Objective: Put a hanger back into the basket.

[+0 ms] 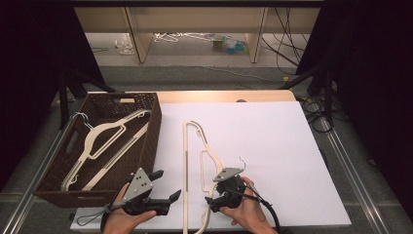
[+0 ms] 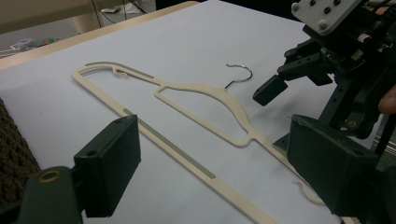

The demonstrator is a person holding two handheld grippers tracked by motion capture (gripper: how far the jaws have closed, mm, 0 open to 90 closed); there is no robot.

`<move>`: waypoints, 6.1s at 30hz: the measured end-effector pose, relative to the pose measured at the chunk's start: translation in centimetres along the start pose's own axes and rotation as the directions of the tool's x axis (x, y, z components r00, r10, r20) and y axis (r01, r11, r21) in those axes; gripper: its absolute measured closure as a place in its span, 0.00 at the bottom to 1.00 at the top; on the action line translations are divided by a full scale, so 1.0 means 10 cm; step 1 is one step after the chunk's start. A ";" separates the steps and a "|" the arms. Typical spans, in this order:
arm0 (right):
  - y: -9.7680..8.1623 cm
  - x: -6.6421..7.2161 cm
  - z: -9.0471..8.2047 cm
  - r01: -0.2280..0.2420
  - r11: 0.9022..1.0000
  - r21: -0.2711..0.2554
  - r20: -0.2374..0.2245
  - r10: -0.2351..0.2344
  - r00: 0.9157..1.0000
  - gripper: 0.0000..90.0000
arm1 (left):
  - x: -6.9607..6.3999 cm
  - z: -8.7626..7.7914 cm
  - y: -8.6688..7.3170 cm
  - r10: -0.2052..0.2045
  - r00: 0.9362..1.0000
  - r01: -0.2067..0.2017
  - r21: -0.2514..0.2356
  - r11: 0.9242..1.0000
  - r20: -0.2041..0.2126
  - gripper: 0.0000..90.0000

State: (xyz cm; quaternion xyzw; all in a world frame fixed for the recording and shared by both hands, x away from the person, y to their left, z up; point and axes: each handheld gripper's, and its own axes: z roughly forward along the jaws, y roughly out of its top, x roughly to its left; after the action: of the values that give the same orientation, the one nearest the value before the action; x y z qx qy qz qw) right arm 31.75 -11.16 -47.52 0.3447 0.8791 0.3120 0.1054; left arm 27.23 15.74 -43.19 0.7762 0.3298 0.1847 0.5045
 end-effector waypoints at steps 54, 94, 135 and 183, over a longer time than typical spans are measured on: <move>-0.19 -1.02 -0.40 0.108 0.937 0.333 -0.105 -0.077 0.992 0.86 | -0.02 0.06 -0.04 0.027 0.999 -0.028 0.038 0.999 0.021 0.21; 0.01 -0.86 -0.79 0.244 0.914 0.326 -0.054 -0.239 0.969 0.88 | 0.10 1.44 0.28 0.112 0.990 -0.130 0.287 0.949 0.080 0.32; -0.01 -0.90 -0.98 0.303 0.918 0.255 -0.098 -0.287 0.953 0.88 | 0.12 1.58 0.60 0.270 0.896 -0.382 0.300 0.874 0.352 0.80; -0.16 -1.15 -1.35 0.018 0.979 -0.201 0.047 -0.009 0.999 0.33 | 0.22 0.75 1.21 0.002 0.938 -0.063 0.162 0.985 0.348 0.95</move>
State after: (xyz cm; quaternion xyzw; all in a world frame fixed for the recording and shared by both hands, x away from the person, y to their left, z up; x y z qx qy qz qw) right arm 34.02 -26.21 -38.25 0.3334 0.8425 0.3908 0.1620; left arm 37.39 8.93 -35.50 0.8424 0.2376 0.0247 0.4830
